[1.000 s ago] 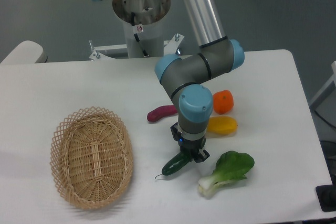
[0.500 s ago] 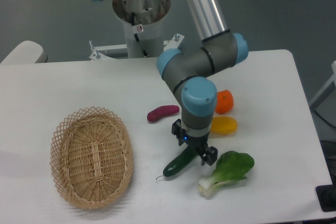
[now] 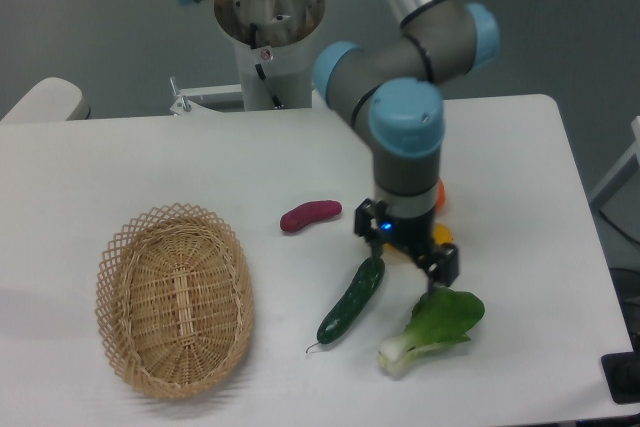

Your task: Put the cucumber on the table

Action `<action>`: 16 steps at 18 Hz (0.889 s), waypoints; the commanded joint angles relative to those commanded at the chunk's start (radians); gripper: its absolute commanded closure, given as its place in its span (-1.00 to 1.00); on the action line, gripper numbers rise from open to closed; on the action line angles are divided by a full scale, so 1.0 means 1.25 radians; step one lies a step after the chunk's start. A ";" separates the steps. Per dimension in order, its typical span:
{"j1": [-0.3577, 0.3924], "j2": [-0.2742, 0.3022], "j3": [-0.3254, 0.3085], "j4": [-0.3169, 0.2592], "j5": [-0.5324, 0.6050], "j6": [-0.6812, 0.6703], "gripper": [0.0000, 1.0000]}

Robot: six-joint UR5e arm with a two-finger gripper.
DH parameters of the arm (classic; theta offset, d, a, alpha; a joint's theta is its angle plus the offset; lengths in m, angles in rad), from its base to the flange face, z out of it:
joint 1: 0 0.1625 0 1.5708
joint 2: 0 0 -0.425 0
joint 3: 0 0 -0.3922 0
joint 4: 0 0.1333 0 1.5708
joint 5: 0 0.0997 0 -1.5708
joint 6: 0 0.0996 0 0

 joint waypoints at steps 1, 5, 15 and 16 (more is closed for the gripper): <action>0.015 0.004 0.006 -0.022 0.001 0.042 -1.00; 0.082 0.017 0.011 -0.068 0.000 0.166 -1.00; 0.200 0.014 0.005 -0.068 -0.009 0.437 -1.00; 0.201 0.012 0.005 -0.065 -0.010 0.438 -1.00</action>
